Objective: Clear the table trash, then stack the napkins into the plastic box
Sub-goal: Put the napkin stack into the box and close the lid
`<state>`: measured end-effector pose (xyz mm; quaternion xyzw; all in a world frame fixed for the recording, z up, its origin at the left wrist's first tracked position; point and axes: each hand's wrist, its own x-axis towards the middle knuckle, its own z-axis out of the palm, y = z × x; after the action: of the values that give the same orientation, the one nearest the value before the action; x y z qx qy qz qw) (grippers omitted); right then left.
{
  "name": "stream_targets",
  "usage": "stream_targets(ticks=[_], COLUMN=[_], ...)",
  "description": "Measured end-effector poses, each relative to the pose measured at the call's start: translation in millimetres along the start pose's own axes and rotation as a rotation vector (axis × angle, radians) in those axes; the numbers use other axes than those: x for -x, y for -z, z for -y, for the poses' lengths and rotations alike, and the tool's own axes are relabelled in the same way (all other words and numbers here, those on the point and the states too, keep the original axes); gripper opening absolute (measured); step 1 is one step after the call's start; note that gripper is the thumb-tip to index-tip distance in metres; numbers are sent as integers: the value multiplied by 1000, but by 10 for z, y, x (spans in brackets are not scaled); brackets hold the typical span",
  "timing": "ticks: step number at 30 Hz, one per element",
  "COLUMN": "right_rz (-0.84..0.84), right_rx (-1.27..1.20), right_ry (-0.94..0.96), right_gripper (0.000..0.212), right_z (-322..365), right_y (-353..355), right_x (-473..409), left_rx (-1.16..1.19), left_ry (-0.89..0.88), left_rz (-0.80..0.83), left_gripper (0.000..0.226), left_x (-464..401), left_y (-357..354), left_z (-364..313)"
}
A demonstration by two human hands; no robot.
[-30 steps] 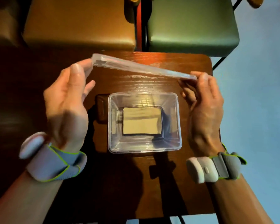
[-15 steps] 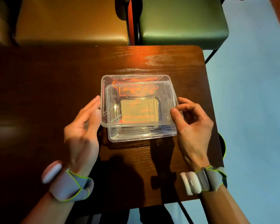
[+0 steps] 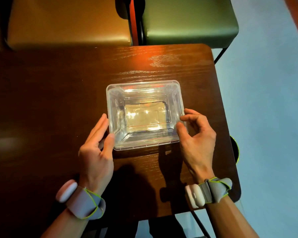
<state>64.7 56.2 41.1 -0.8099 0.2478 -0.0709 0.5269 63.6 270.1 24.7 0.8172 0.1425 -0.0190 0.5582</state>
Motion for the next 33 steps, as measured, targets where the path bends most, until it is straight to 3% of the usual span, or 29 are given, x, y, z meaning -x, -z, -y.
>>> stream_targets(ticks=[18, 25, 29, 33], right_rz=[-52, -61, 35, 143], right_rx=[123, 148, 171, 94], right_ry=[27, -65, -130, -184], right_gripper=[16, 25, 28, 52], right_z=[-47, -74, -137, -152], right_y=[0, 0, -24, -96], right_x=[10, -115, -283, -397], left_rx=[78, 134, 159, 198], left_ry=[137, 165, 272, 363], left_rz=[35, 8, -24, -14], left_gripper=[48, 47, 54, 46], left_x=[72, 33, -149, -376], left_y=[3, -7, 0, -68], left_z=[82, 149, 144, 61])
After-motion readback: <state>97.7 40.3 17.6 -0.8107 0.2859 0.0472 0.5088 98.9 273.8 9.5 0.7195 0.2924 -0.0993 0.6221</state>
